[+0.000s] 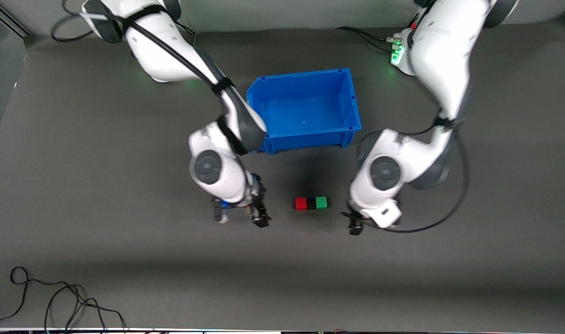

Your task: Attach green and red cubes to black cube

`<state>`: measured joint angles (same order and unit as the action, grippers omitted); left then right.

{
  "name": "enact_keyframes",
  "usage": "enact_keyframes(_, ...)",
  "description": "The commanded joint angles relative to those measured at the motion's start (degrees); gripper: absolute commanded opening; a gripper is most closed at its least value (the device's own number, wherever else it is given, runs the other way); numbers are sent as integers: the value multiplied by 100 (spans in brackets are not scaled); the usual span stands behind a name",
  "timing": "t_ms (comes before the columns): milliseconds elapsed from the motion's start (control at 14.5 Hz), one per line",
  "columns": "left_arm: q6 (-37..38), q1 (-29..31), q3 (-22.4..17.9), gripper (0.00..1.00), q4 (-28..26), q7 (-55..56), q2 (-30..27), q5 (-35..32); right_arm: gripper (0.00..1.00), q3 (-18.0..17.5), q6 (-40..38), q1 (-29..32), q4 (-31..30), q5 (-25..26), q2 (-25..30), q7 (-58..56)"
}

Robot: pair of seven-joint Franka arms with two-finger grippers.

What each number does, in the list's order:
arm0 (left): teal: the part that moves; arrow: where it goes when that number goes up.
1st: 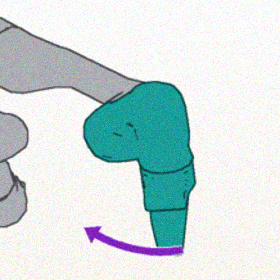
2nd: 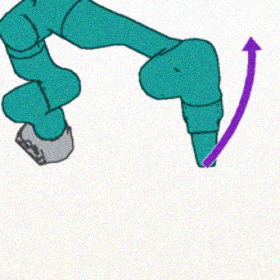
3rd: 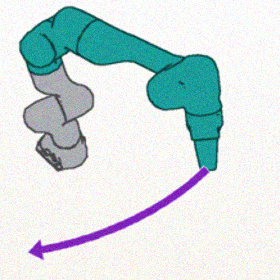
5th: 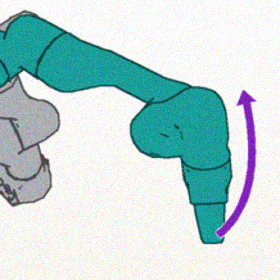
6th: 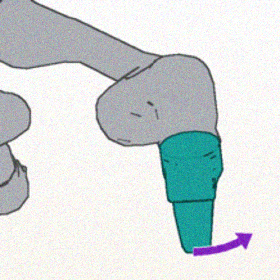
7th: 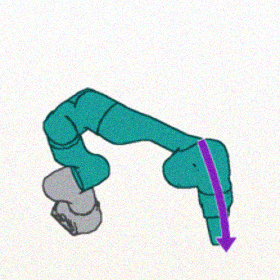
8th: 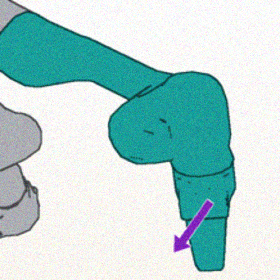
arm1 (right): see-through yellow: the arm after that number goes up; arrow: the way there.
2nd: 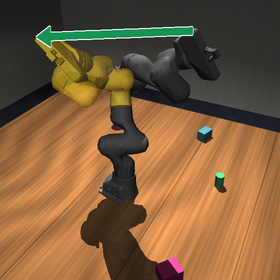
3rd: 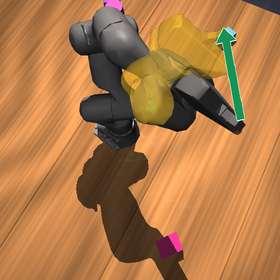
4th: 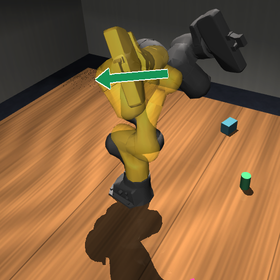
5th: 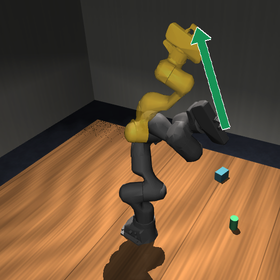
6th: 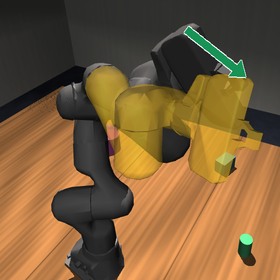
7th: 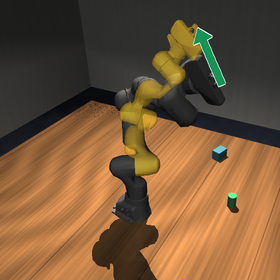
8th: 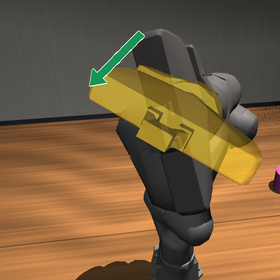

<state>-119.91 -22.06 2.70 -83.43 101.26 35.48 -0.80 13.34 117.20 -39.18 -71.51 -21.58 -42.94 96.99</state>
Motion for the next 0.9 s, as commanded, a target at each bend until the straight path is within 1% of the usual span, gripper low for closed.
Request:
enact_keyframes(0, 818, 359, 38, 100, -297, -2198, -699, 185, 100, 431, -854, -54, -459, 119, 872, -924)
enact_keyframes(69, 925, 543, 29, 100, -332, -2798, -866, 316, 100, 555, -1083, -54, -643, 127, 1162, -1223)
enact_keyframes(138, 995, 684, 29, 100, -428, -3170, -1059, 309, 100, 695, -1251, -63, -810, 171, 1461, -1548)
enact_keyframes(207, 1144, 773, 20, 100, -542, -3835, -1243, 283, 100, 810, -1478, -80, -942, 406, 1734, -1934)
enact_keyframes(276, 1363, 930, -6, 100, -578, -4833, -1367, 282, 100, 889, -1690, -98, -1022, 713, 1971, -2304)
enact_keyframes(414, 1707, 1229, -15, 100, -587, -6200, -1482, 282, 100, 864, -1998, -2, -1206, 1311, 2481, -2876)
enact_keyframes(483, 1795, 1448, -15, 100, -613, -6710, -1535, 282, 100, 759, -2086, 207, -1355, 1575, 2779, -3279)
enact_keyframes(552, 1857, 1624, -6, 100, -631, -7255, -1596, 282, 100, 427, -2122, 496, -1539, 1795, 3078, -3701)
enact_keyframes(690, 2155, 1775, -33, 100, -605, -8083, -1693, 282, 100, -511, -2131, 1540, -1987, 2217, 3693, -4457)
enact_keyframes(759, 2182, 1941, -24, 100, -604, -8348, -1737, 282, 100, -925, -2140, 2015, -2146, 2393, 3931, -4844)
enact_keyframes(828, 2261, 2004, -33, 100, -604, -8576, -1772, 274, 100, -1225, -2201, 2429, -2200, 2491, 4082, -5335)
